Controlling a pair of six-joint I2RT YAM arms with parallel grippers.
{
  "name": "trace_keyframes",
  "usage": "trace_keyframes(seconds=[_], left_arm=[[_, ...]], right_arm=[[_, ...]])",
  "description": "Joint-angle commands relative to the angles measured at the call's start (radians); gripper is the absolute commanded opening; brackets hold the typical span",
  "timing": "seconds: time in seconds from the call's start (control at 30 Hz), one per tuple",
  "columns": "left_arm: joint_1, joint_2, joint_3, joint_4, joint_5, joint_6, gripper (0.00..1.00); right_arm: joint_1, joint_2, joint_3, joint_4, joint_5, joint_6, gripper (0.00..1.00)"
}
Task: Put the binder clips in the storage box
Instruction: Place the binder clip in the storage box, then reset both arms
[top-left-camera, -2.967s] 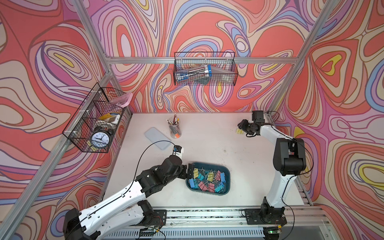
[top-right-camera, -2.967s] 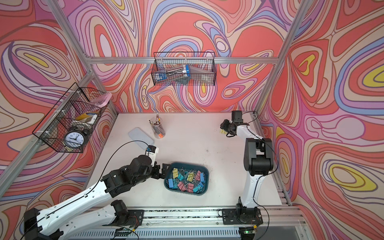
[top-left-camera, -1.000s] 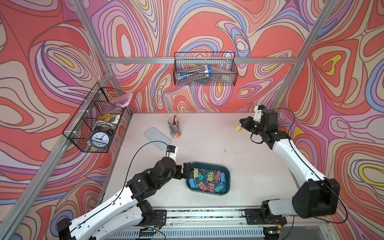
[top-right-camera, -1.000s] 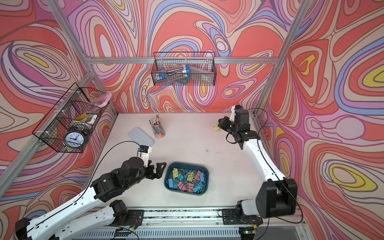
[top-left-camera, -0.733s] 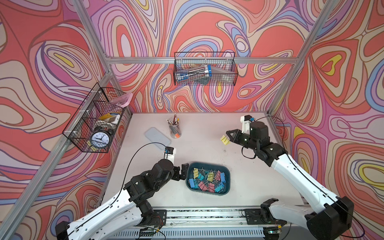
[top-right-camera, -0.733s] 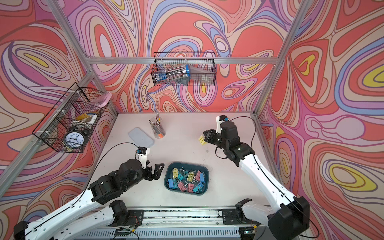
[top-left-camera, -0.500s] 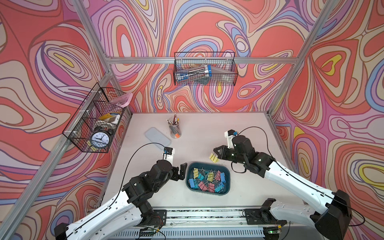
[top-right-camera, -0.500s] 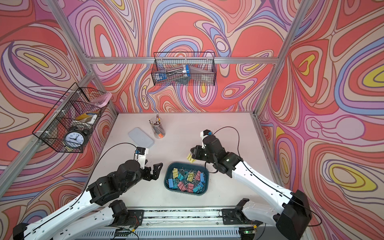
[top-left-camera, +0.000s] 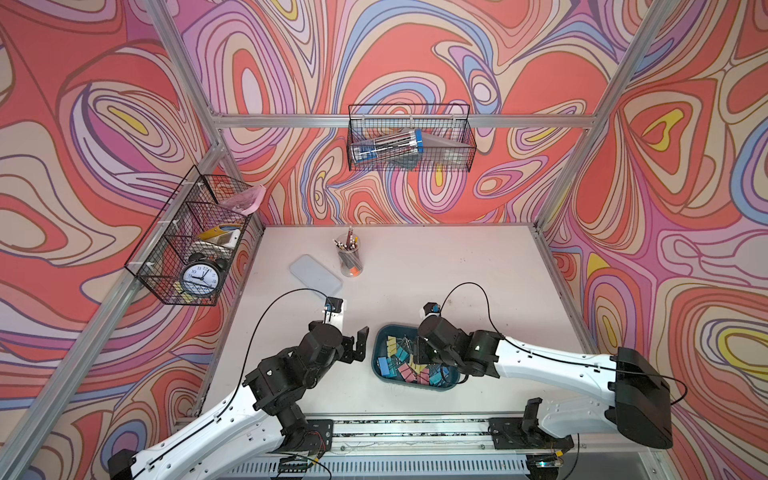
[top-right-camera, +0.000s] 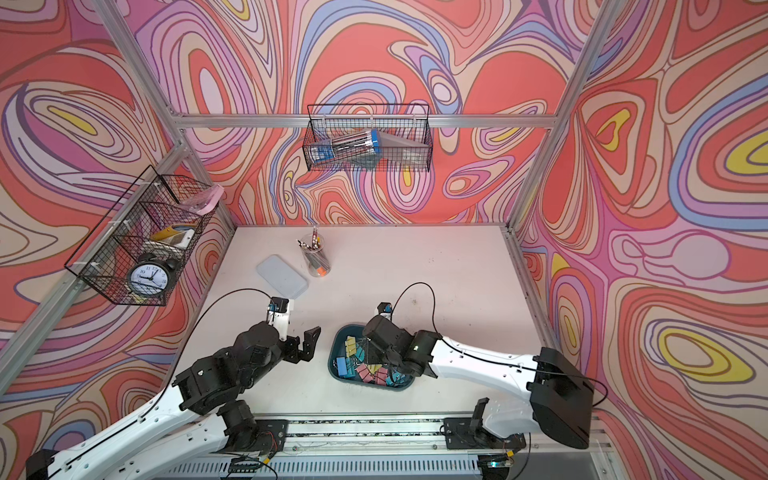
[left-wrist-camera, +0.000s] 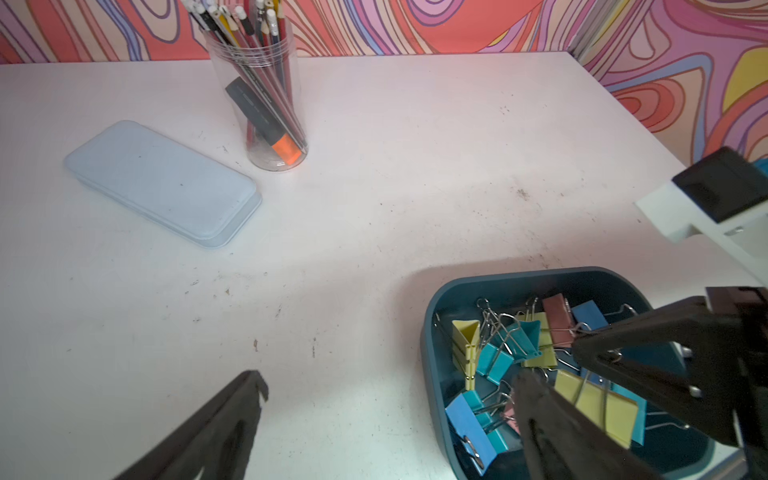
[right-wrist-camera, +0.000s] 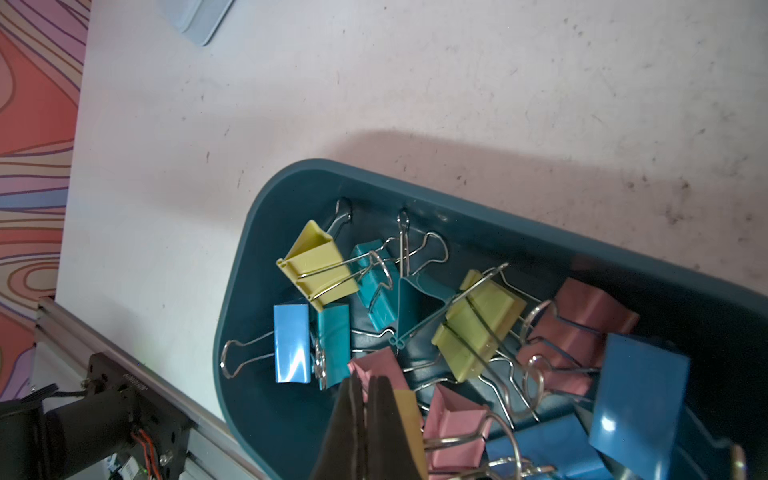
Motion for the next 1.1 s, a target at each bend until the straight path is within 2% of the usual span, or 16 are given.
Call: trace_keyframes(seconds=[0.0, 0.1, 0.23, 0.3, 0.43, 0.47, 0.57, 0.67, 0.73, 0.8, 0.87, 0.97, 1.07], left_arm=[[0.004, -0.034, -0.035, 0.012, -0.118, 0.075, 0.99], [0.004, -0.058, -0.059, 0.049, -0.181, 0.163, 0.99], [0.004, -0.083, -0.095, 0.149, -0.266, 0.281, 0.95], [0.004, -0.086, -0.163, 0.255, -0.317, 0.364, 0.94], [0.012, -0.043, -0.242, 0.571, -0.479, 0.577, 0.98], [0.023, -0.018, -0.263, 0.651, -0.495, 0.615, 0.98], [0.117, 0.089, -0.281, 0.797, -0.455, 0.674, 0.99], [0.242, 0.217, -0.266, 0.872, -0.368, 0.646, 0.98], [0.33, 0.322, -0.262, 0.961, -0.313, 0.629, 0.98], [0.404, 0.421, -0.253, 1.046, -0.26, 0.636, 0.98], [0.461, 0.524, -0.233, 1.11, -0.229, 0.66, 0.98], [0.529, 0.654, -0.223, 1.215, -0.175, 0.673, 0.99], [0.596, 0.745, -0.202, 1.233, -0.055, 0.622, 0.99]], right_arm=[[0.024, 0.047, 0.013, -0.04, 0.063, 0.0, 0.0], [0.028, 0.054, 0.049, -0.08, 0.084, -0.014, 0.12], [0.028, 0.01, 0.129, -0.154, 0.159, -0.075, 0.38], [0.028, -0.017, 0.167, -0.197, 0.245, -0.113, 0.51], [0.011, -0.054, 0.243, -0.263, 0.555, -0.228, 0.84], [-0.002, -0.055, 0.258, -0.264, 0.621, -0.265, 0.87], [-0.097, -0.058, 0.258, -0.161, 0.778, -0.437, 0.92], [-0.27, -0.063, 0.202, 0.041, 0.818, -0.599, 0.92], [-0.395, -0.051, 0.115, 0.256, 0.844, -0.746, 0.94], [-0.506, -0.018, 0.042, 0.42, 0.813, -0.846, 0.96], [-0.62, 0.02, -0.015, 0.54, 0.716, -0.894, 0.95], [-0.749, 0.101, -0.082, 0.68, 0.589, -0.874, 0.95], [-0.829, 0.202, -0.147, 0.874, 0.497, -0.867, 0.95]])
